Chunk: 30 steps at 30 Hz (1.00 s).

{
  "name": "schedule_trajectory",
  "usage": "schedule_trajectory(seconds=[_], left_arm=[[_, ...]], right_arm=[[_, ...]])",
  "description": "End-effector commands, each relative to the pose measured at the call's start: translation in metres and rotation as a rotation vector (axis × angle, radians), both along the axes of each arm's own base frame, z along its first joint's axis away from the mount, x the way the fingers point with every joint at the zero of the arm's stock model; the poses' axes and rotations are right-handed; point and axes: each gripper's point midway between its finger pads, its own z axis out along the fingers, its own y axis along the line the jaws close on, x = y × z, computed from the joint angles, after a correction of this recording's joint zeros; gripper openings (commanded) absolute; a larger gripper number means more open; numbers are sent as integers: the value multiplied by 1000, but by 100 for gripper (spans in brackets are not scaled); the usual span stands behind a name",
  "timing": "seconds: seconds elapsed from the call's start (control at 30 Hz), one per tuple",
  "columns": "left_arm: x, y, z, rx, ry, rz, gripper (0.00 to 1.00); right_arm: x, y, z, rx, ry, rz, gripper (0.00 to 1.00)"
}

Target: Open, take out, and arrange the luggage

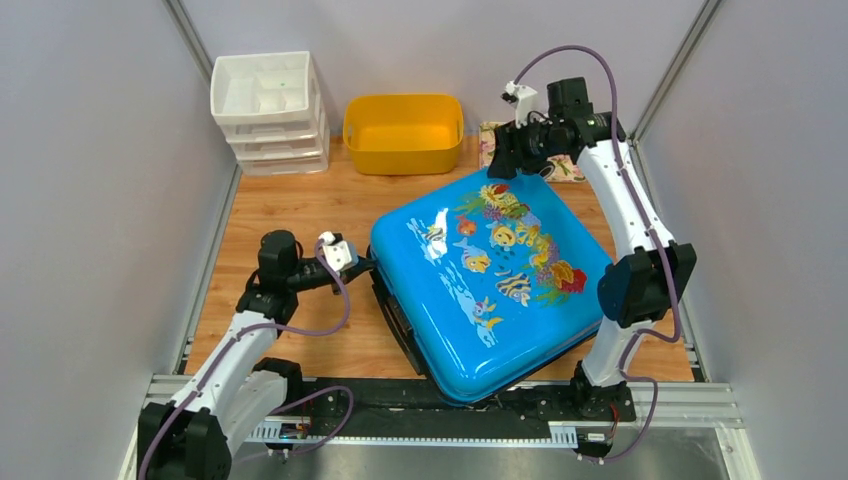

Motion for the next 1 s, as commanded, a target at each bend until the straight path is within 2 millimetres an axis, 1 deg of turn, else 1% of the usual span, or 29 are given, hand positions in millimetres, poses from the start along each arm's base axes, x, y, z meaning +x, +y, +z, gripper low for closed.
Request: schedule_trajectory(seconds=[0.0, 0.03, 0.07, 0.1, 0.13, 0.17, 0.2, 0.23, 0.27, 0.3, 0.33, 0.37, 0.4, 0.43, 0.47, 0.5, 0.53, 0.57, 0.6, 0.63, 0.67, 0.7, 0.77, 0.8, 0.83, 0.87, 0.9, 0.93, 0.97], left_arm=[[9, -1, 59, -55, -150, -18, 0], [13, 4, 56, -65, -120, 10, 0], [18, 8, 48, -73, -79, 38, 0], [18, 11, 43, -90, -25, 59, 0], [20, 15, 38, -95, 3, 81, 0], [18, 17, 28, -102, 34, 98, 0], [16, 17, 25, -127, 77, 115, 0], [15, 17, 21, -139, 93, 123, 0], [15, 19, 17, -152, 99, 144, 0], [15, 19, 15, -184, 150, 172, 0], [18, 21, 14, -198, 168, 202, 0], [26, 27, 9, -202, 204, 273, 0], [28, 29, 6, -230, 264, 313, 0], [29, 31, 4, -243, 293, 336, 0], [31, 35, 0, -256, 317, 378, 0], [31, 36, -3, -283, 370, 405, 0], [33, 38, -6, -291, 391, 435, 0], [32, 39, -11, -295, 426, 454, 0], [32, 40, -12, -315, 465, 477, 0], [33, 42, -14, -321, 480, 499, 0], [31, 42, -16, -335, 510, 509, 0], [31, 42, -17, -343, 518, 514, 0], [29, 42, -18, -362, 548, 529, 0], [29, 43, -20, -364, 558, 534, 0], [29, 44, -21, -368, 562, 546, 0], [28, 45, -23, -373, 571, 556, 0], [29, 46, -25, -371, 575, 565, 0], [29, 47, -27, -368, 582, 576, 0], [28, 47, -28, -369, 586, 581, 0]], right_arm=[[-38, 23, 27, 71, 8, 182, 64], [-53, 31, 30, 72, 7, 244, 64], [-69, 37, 34, 79, 7, 290, 64], [-83, 42, 26, 71, 17, 336, 64], [-100, 56, 27, 57, -11, 408, 64], [-111, 56, 43, 11, -153, 460, 64], [-132, 72, 31, -20, -166, 539, 66], [-143, 78, 32, -50, -224, 581, 67], [-148, 79, 40, -112, -325, 607, 67], [-169, 98, 38, -142, -362, 691, 67], [-175, 103, 32, -191, -380, 711, 66], [-167, 103, 30, -297, -440, 671, 65], [-184, 120, 28, -334, -477, 730, 62], [-189, 124, 24, -378, -500, 750, 61], [-183, 125, 23, -458, -551, 716, 61], [-199, 140, 24, -470, -598, 762, 58], [-200, 146, 24, -507, -637, 754, 55], [-199, 145, 21, -576, -665, 728, 53], [-215, 161, 15, -594, -688, 771, 52], [-221, 167, 12, -615, -705, 783, 51], [-221, 169, 9, -668, -727, 766, 51], [-237, 183, 2, -689, -757, 809, 51], [-245, 193, -5, -734, -804, 828, 53], [-257, 203, -5, -730, -834, 850, 56], [-262, 211, -11, -739, -843, 867, 58], [-265, 216, -9, -742, -857, 859, 60], [-275, 223, -10, -737, -873, 876, 64], [-280, 230, -19, -756, -877, 887, 65], [-281, 231, -20, -775, -893, 873, 66]])
